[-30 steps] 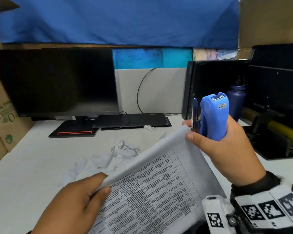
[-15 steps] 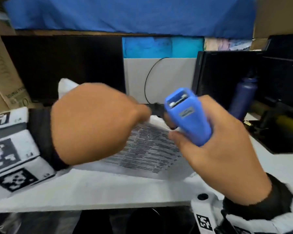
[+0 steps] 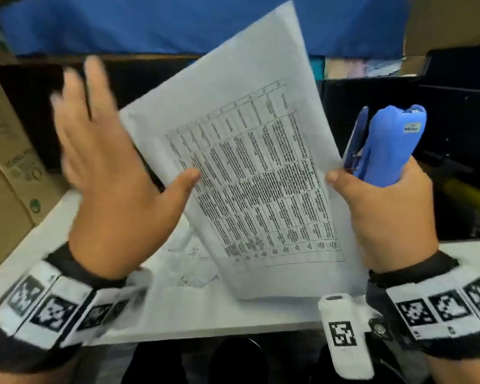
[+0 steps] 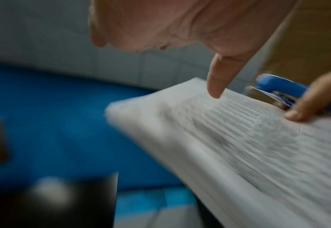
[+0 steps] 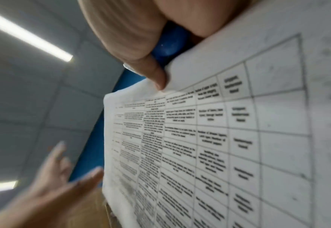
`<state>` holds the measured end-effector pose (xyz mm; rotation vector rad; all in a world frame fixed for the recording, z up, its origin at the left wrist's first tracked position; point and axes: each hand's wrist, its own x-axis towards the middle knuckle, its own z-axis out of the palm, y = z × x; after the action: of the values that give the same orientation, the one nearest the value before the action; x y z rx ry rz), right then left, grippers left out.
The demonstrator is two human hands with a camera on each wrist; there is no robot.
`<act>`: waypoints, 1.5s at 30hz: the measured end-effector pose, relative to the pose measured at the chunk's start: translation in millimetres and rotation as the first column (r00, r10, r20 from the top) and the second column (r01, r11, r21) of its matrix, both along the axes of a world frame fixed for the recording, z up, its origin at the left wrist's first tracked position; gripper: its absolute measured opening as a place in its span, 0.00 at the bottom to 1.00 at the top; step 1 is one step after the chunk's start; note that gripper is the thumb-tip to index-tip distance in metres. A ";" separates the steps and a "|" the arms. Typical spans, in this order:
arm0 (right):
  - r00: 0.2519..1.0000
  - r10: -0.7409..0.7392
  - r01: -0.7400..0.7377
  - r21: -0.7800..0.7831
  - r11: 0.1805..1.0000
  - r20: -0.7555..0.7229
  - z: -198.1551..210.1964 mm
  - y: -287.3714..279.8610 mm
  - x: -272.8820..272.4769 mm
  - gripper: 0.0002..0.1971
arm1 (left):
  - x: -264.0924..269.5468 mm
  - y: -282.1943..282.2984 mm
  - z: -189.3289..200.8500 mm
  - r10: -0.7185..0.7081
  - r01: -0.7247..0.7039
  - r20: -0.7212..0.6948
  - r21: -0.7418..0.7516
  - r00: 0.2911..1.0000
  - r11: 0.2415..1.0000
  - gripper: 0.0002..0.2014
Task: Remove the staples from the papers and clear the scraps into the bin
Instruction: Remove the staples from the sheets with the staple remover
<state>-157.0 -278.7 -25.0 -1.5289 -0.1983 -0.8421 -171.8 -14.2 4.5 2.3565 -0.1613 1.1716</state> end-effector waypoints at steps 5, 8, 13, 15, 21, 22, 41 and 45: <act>0.984 0.115 -0.081 0.238 0.968 -0.135 -32.6 6.5 24.7 0.19 | 20.9 0.2 -54.7 -0.751 0.317 -0.052 -0.886 0.659 0.339 0.19; 0.963 0.165 -0.078 0.368 0.927 -0.212 -60.5 16.7 32.2 0.21 | 21.8 -5.6 -74.6 -0.692 0.354 -0.039 -0.837 0.721 0.416 0.19; 0.912 0.271 -0.101 0.473 0.875 -0.307 -100.5 20.3 36.0 0.15 | 18.4 -9.1 -103.0 -0.628 0.284 -0.050 -0.862 0.776 0.420 0.17; 0.900 0.316 -0.143 0.482 0.864 -0.300 -105.7 16.3 36.0 0.18 | 17.5 -10.2 -107.5 -0.626 0.292 -0.034 -0.864 0.779 0.410 0.16; 0.909 0.324 -0.217 0.367 0.905 -0.262 -104.5 5.1 37.7 0.41 | 17.1 -15.7 -104.3 -0.575 0.311 -0.016 -0.828 0.818 0.466 0.16; 0.908 0.331 -0.230 0.355 0.906 -0.257 -103.6 2.4 37.8 0.41 | 16.8 -16.4 -103.8 -0.575 0.323 -0.008 -0.820 0.818 0.472 0.15; 0.933 0.311 -0.268 0.229 0.936 -0.181 -73.7 -13.6 35.3 0.30 | 11.4 -18.0 -106.3 -0.611 0.336 0.044 -0.866 0.790 0.371 0.13; 0.933 0.312 -0.248 0.303 0.920 -0.182 -79.0 -8.3 37.1 0.43 | 9.8 -20.0 -107.5 -0.581 0.321 0.047 -0.868 0.812 0.379 0.13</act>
<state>-119.9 -287.0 -104.0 -1.2824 -0.1233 -0.4389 -162.0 -34.2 -103.0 1.3755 -0.0980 0.4292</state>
